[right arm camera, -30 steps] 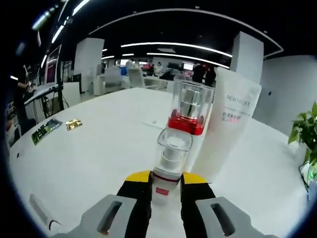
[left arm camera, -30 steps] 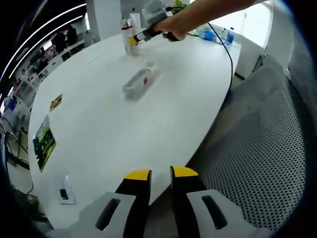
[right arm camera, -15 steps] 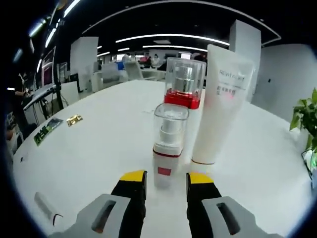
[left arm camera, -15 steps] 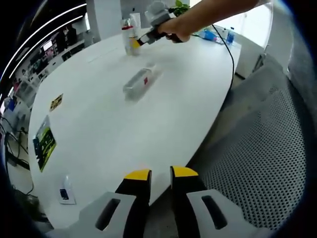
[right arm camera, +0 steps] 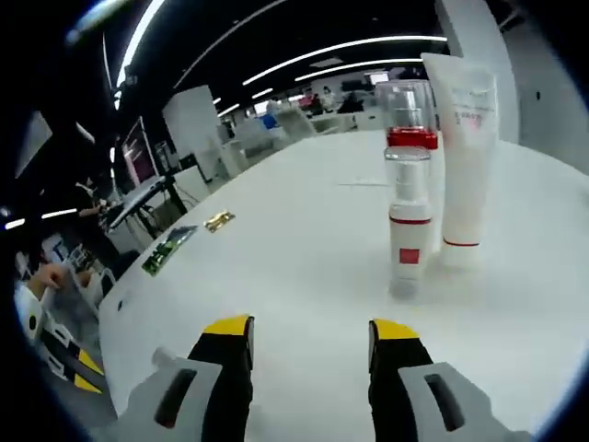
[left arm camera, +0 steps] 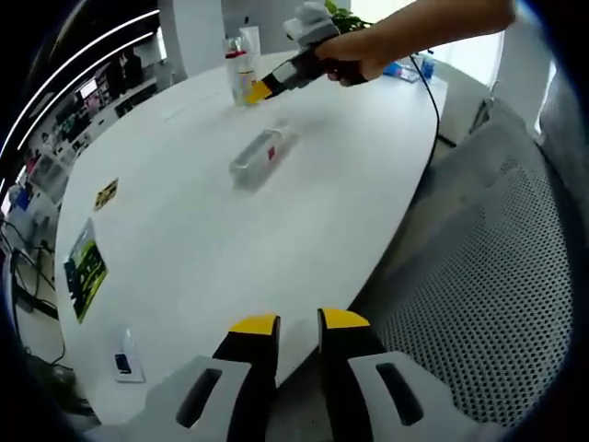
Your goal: Arrange the skincare products in the storage area until every visible bottle or jar stands upright without overlapping.
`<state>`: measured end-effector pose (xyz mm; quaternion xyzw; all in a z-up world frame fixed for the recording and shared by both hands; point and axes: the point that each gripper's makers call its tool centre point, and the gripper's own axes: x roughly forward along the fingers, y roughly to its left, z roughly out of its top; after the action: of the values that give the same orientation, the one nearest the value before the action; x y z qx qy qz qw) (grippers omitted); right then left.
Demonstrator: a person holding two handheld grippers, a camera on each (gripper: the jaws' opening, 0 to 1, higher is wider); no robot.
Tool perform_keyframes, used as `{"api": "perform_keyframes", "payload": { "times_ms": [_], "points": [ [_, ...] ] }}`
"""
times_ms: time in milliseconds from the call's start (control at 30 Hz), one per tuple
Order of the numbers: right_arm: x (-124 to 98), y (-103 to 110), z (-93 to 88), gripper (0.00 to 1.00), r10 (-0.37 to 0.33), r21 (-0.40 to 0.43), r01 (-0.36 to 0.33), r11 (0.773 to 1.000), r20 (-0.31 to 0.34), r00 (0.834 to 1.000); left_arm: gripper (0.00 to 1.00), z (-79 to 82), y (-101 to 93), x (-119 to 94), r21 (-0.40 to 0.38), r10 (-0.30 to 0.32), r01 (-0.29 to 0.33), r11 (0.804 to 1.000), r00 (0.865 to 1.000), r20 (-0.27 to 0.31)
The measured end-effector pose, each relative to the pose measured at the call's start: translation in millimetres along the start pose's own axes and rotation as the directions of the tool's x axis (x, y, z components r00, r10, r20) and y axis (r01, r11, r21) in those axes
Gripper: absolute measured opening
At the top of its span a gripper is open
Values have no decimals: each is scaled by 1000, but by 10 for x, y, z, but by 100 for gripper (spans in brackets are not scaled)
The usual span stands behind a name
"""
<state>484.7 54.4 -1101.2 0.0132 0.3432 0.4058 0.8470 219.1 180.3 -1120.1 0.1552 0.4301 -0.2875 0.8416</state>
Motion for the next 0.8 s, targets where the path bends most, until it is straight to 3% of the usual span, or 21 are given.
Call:
{"api": "perform_keyframes", "payload": {
  "times_ms": [133,167,233,300,367,400,467,567,633,733,800],
  "points": [
    [18,270,-3,52,105,-96,-109,989,-44,993,13,16,25,-11,1,13,-13,1000,1000,8],
    [24,398,-24,53,162,-115,-170,979,-73,984,13,19,31,-14,1,16,-16,1000,1000,10],
    [29,624,-16,56,264,-130,-273,953,-86,961,13,29,45,-21,3,23,-23,1000,1000,16],
    [13,892,-80,62,365,-143,-384,912,-146,920,13,32,60,-24,1,31,-31,1000,999,18],
    [12,1024,-191,69,395,-206,-440,874,-226,891,13,33,71,-26,1,35,-35,999,999,19],
    [14,1038,-219,71,391,-225,-444,867,-244,887,12,36,71,-25,2,35,-35,999,999,19],
    [9,1078,-385,71,386,-305,-496,813,-356,851,13,26,77,-10,-13,30,-30,999,1000,7],
    [-18,1132,-557,71,378,-357,-544,759,-439,815,12,16,61,-12,4,29,-29,1000,1000,5],
    [-33,1135,-655,71,351,-391,-556,733,-483,802,12,11,45,-9,17,26,-26,1000,1000,2],
    [-61,1094,-807,68,293,-465,-575,673,-546,784,12,4,47,-1,17,25,-25,1000,1000,-4],
    [-82,1063,-872,66,265,-487,-582,651,-572,776,12,-19,10,21,19,8,-8,1000,1000,-19]
  ]
}}
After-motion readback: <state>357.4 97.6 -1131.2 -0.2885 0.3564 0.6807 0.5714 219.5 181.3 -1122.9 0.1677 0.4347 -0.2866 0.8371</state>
